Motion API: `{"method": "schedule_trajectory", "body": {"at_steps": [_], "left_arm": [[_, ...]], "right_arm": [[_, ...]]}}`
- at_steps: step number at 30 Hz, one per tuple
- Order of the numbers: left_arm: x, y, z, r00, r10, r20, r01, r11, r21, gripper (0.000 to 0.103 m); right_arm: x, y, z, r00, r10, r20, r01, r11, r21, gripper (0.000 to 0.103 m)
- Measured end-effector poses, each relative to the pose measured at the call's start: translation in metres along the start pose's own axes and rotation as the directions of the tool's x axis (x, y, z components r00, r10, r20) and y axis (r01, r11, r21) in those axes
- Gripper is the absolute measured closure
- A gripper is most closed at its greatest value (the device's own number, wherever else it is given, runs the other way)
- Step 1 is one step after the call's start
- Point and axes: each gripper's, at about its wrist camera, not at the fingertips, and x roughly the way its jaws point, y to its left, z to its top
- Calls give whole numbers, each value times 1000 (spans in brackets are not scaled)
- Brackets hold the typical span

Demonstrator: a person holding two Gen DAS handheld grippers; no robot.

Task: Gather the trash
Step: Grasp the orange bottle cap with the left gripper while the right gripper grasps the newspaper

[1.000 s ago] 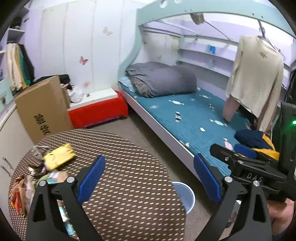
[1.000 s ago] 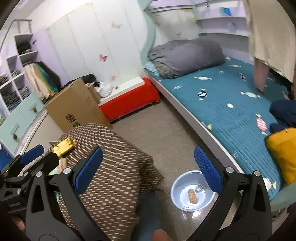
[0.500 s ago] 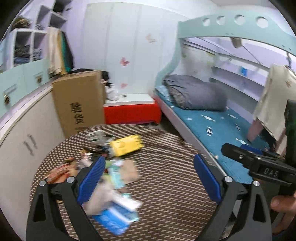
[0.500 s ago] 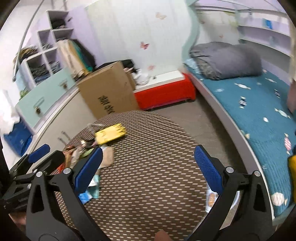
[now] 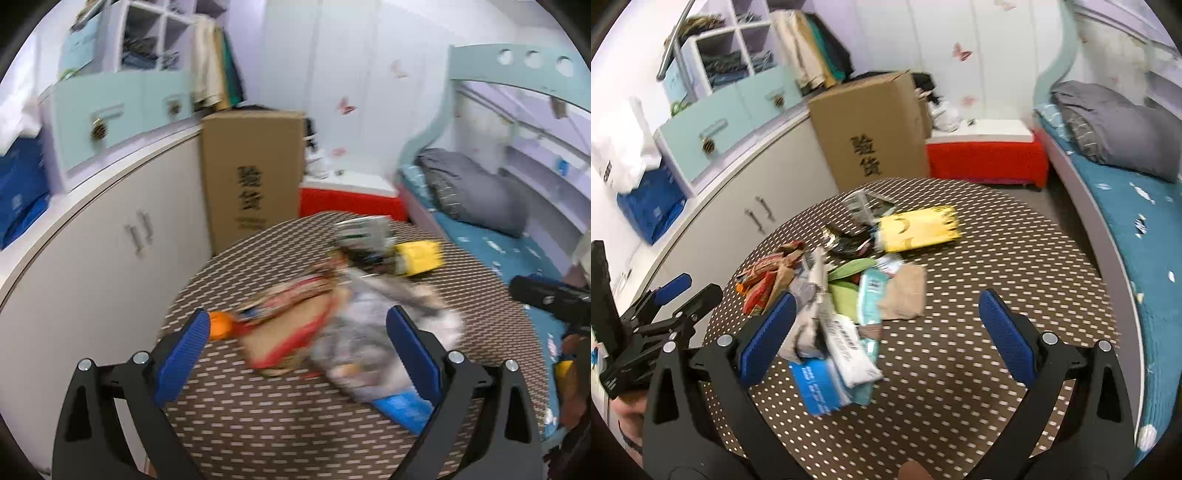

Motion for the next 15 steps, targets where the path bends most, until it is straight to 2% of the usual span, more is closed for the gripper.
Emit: {"method": "schedule_trajectory", "body": {"at_steps": [8, 12, 15], "left_arm": [[38, 67, -15, 990, 104, -90, -108, 993, -37, 9], [56, 84, -17, 984, 119, -135, -128, 990, -55, 9], [73, 88, -14, 978, 128, -163, -131, 991, -10, 9]], "right_arm": [[45, 33, 2, 993, 66, -100, -74, 994, -76, 6], [61, 47, 2, 987, 91, -130, -105, 989, -105, 6], [68, 51, 3, 984, 102, -145, -120, 985, -120, 6]]}}
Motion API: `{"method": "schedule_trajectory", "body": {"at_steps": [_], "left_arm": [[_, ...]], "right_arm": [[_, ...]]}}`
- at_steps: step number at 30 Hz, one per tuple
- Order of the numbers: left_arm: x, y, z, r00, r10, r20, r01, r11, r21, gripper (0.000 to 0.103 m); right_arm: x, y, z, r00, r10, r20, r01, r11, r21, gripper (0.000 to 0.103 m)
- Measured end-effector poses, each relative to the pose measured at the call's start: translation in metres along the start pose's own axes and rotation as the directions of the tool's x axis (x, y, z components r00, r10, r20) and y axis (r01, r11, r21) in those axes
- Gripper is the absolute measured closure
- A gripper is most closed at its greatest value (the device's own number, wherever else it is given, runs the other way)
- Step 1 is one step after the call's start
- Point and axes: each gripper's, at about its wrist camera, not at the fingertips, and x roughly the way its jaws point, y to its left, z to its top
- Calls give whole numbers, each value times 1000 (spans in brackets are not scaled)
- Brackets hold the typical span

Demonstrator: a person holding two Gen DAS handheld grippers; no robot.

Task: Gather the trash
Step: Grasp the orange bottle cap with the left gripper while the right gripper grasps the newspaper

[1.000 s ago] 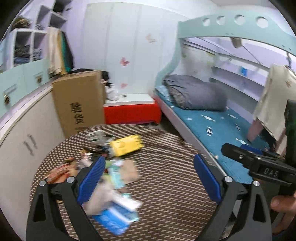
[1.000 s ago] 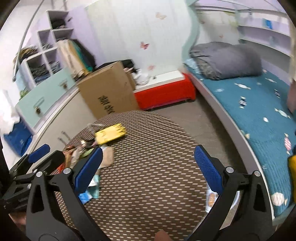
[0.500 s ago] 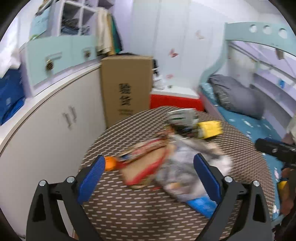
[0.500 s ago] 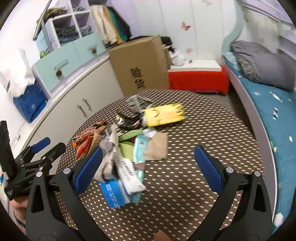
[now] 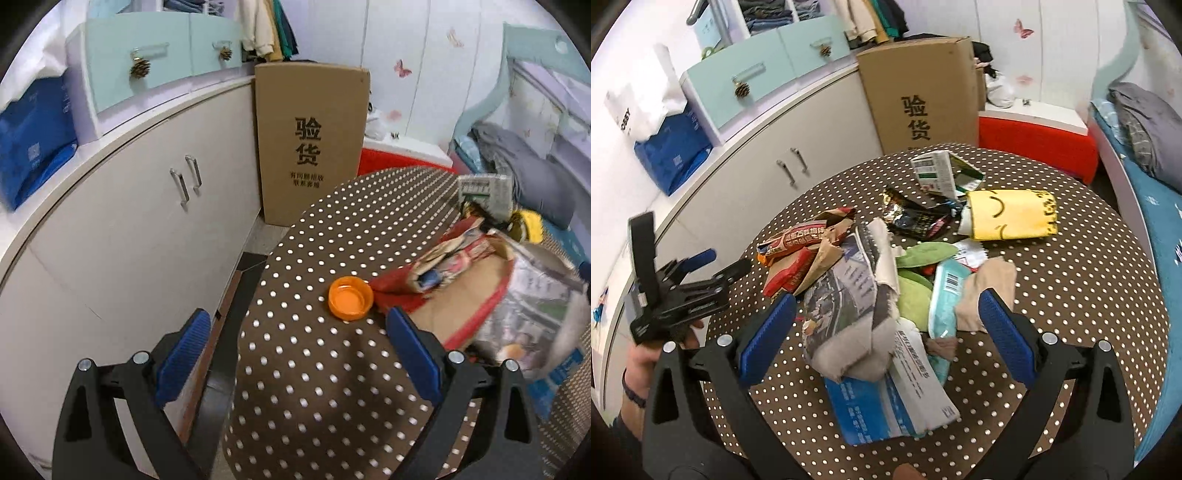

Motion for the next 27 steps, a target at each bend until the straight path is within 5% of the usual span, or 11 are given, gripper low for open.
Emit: {"method": "schedule_trajectory", "body": {"at_steps": [4, 7, 8, 10, 11, 12, 18, 27], "left_arm": [[20, -12, 8, 999, -4, -37, 6, 998, 68, 12], [31, -16, 11, 996, -45, -74, 51, 996, 74, 36], [32, -15, 13, 996, -50, -68, 55, 996, 68, 38], [31, -16, 14, 996, -56, -66, 61, 995, 80, 62], [30, -17, 15, 996, -58, -69, 64, 995, 78, 71], [29, -17, 14, 995, -62, -72, 68, 995, 75, 74], [13, -17, 3, 994, -88, -65, 90, 995, 39, 74], [-41, -27, -2, 996, -86, 22, 86, 996, -10, 74]], "right_arm": [[8, -1, 3, 1000, 12, -15, -12, 1000, -1, 7], [16, 1, 5, 999, 30, -29, -30, 1000, -8, 16], [19, 1, 6, 999, 32, -36, -33, 999, -14, 22], [30, 2, 7, 996, 51, -69, -52, 999, -13, 43], [33, 2, 8, 995, 58, -82, -59, 998, -14, 66], [38, 4, 9, 993, 68, -98, -70, 997, -20, 78], [20, 9, 8, 991, 125, -55, -127, 991, -40, 93], [-33, -9, 3, 989, 144, 45, -145, 989, -1, 97]]}}
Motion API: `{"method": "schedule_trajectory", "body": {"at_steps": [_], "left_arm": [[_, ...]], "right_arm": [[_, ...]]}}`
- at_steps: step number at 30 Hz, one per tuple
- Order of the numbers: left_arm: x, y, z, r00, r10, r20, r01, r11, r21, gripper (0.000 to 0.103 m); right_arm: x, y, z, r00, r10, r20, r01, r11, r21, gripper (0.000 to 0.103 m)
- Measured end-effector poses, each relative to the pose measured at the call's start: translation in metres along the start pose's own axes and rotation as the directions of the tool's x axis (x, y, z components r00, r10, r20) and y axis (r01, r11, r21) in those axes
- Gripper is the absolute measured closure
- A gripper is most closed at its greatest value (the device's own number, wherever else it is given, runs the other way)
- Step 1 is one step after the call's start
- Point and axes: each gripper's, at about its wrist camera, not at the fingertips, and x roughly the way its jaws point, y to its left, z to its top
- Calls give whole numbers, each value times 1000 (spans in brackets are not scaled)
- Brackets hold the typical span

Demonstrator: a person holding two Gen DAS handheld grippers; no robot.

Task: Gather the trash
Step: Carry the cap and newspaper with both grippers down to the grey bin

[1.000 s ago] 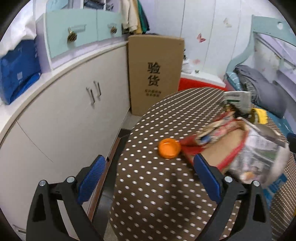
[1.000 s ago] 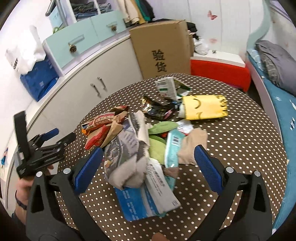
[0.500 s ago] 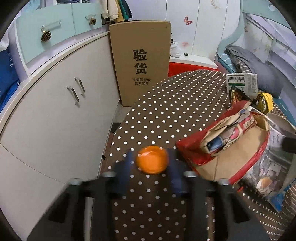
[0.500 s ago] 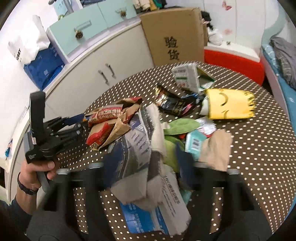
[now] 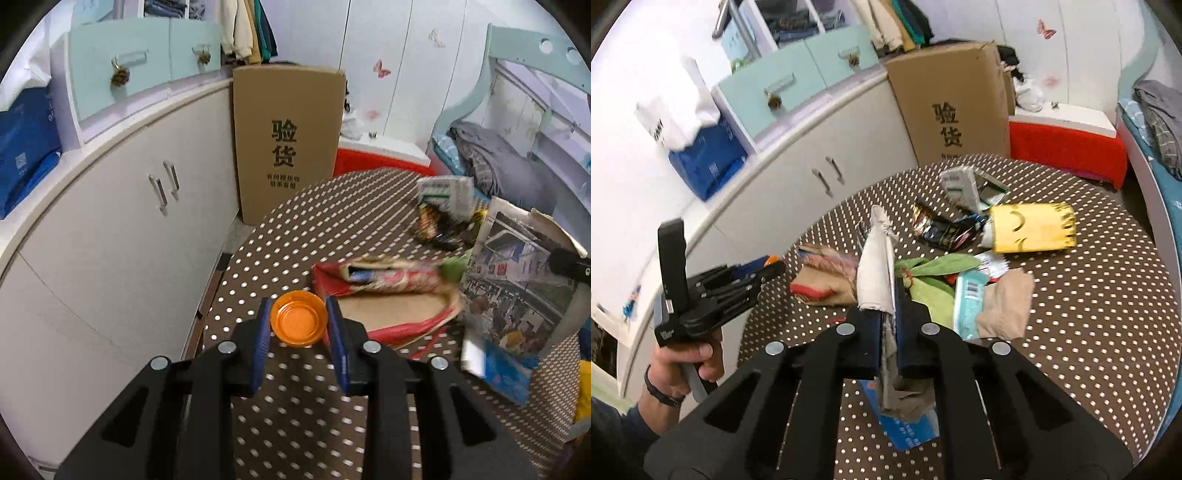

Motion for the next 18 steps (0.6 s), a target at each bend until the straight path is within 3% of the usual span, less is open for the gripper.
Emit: {"method": "schedule_trajectory", "body": {"at_steps": [9, 14, 18], "left_arm": [[-57, -62, 17, 987, -112, 114, 105, 992, 68, 74], [-76, -116, 33, 962, -230, 149, 210, 968, 138, 74], [-89, -174, 44, 930, -334, 151, 296, 928, 228, 74]], "right_arm": [[-76, -28, 1, 988, -40, 149, 31, 998, 63, 97], [-128, -52, -2, 964, -117, 240, 94, 990, 106, 97], [-175, -82, -11, 930, -204, 305, 159, 973, 165, 97]]}}
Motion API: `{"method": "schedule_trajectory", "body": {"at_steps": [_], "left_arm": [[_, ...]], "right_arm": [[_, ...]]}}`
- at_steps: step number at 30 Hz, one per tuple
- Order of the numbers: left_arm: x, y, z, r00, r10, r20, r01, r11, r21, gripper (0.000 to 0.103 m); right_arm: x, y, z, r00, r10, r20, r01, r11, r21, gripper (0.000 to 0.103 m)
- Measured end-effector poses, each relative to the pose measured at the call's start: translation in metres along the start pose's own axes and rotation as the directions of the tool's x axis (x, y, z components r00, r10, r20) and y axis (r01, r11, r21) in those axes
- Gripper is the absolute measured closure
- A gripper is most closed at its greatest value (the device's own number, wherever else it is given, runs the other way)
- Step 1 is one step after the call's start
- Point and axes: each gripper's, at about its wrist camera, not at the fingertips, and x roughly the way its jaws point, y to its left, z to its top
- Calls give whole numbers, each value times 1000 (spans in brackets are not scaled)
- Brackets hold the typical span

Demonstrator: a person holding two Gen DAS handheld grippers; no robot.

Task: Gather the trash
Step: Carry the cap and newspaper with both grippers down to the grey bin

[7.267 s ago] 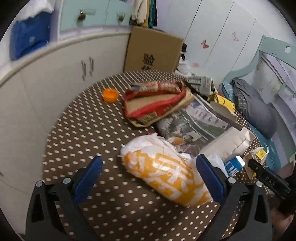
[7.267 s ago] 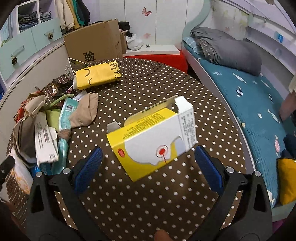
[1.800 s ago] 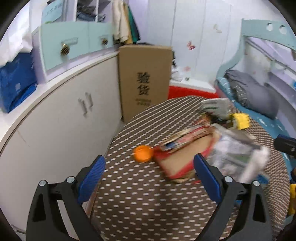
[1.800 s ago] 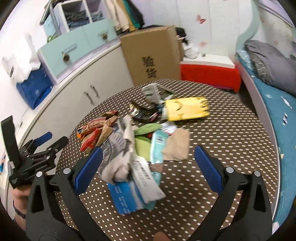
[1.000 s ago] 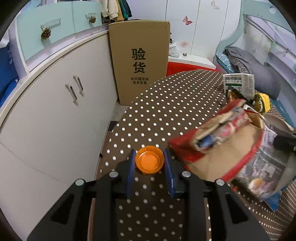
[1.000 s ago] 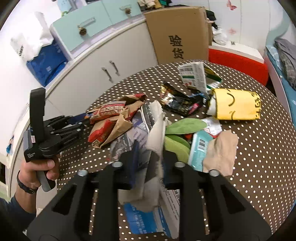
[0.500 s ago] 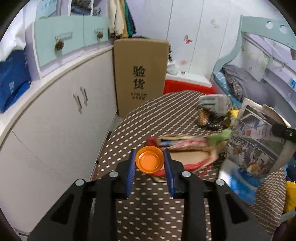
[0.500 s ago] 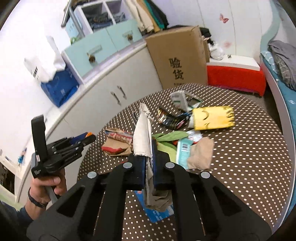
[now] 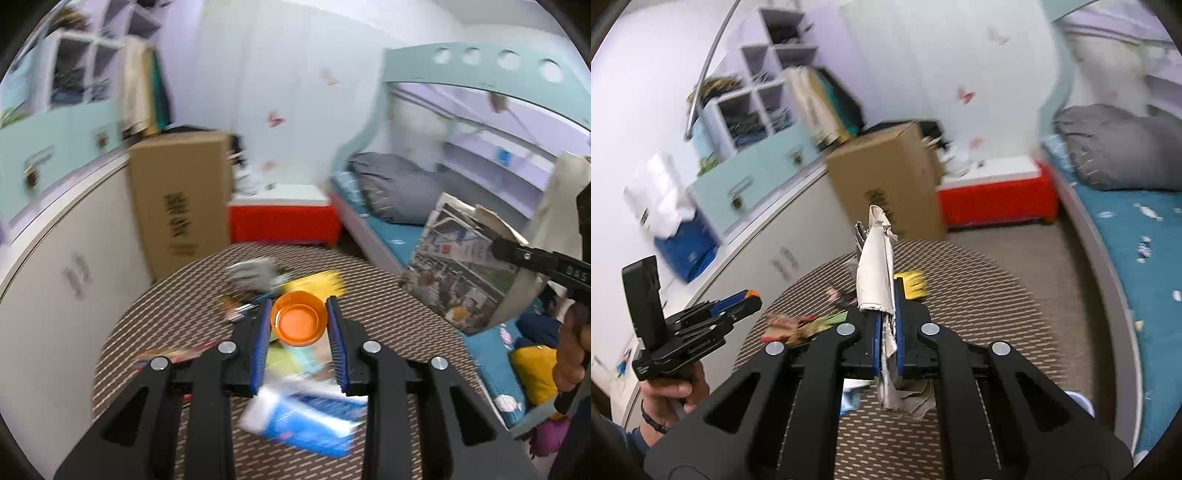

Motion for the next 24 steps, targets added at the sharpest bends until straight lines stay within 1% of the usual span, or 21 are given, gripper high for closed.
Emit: {"method": "schedule_trajectory", "body": {"at_steps": [3, 6, 8, 9, 10, 12, 15, 18, 19, 20, 21, 22, 24], "left_arm": [[9, -44, 12, 997, -72, 7, 72, 996, 56, 74], [22, -89, 22, 988, -157, 0, 157, 983, 99, 74], [31, -114, 24, 979, -204, -17, 204, 971, 123, 74], [39, -132, 24, 971, -236, -34, 239, 962, 133, 74], [44, -144, 25, 966, -254, -45, 258, 956, 139, 74], [58, -175, 23, 948, -306, -84, 316, 936, 156, 74], [75, -210, 16, 926, -353, -133, 372, 911, 177, 74], [98, -248, 6, 900, -387, -202, 425, 883, 201, 74], [109, -264, 0, 887, -397, -237, 445, 871, 209, 74], [114, -272, -4, 881, -398, -255, 453, 865, 215, 74], [126, -286, -12, 872, -396, -289, 464, 857, 226, 74], [132, -292, -18, 865, -393, -313, 470, 853, 228, 74], [152, -309, -33, 843, -384, -376, 485, 845, 225, 74]], "right_arm": [[-28, -29, 5, 997, -58, 47, 57, 998, 36, 97], [-58, -61, 6, 987, -136, 89, 129, 988, 81, 97], [-77, -80, 4, 977, -187, 105, 175, 978, 110, 97], [-86, -92, 2, 970, -216, 110, 201, 971, 130, 97], [-93, -101, 0, 964, -241, 113, 224, 964, 145, 97], [-104, -123, -6, 950, -291, 111, 268, 946, 181, 97], [-114, -156, -21, 929, -360, 83, 332, 912, 241, 97], [-116, -189, -39, 912, -408, 36, 380, 876, 297, 97], [-115, -199, -46, 908, -418, 17, 392, 865, 314, 97], [-113, -206, -52, 906, -423, 3, 399, 857, 327, 97], [-110, -217, -60, 903, -429, -21, 409, 844, 347, 97], [-105, -228, -70, 902, -429, -48, 415, 831, 369, 97], [-94, -243, -84, 898, -432, -90, 430, 811, 398, 97]]}}
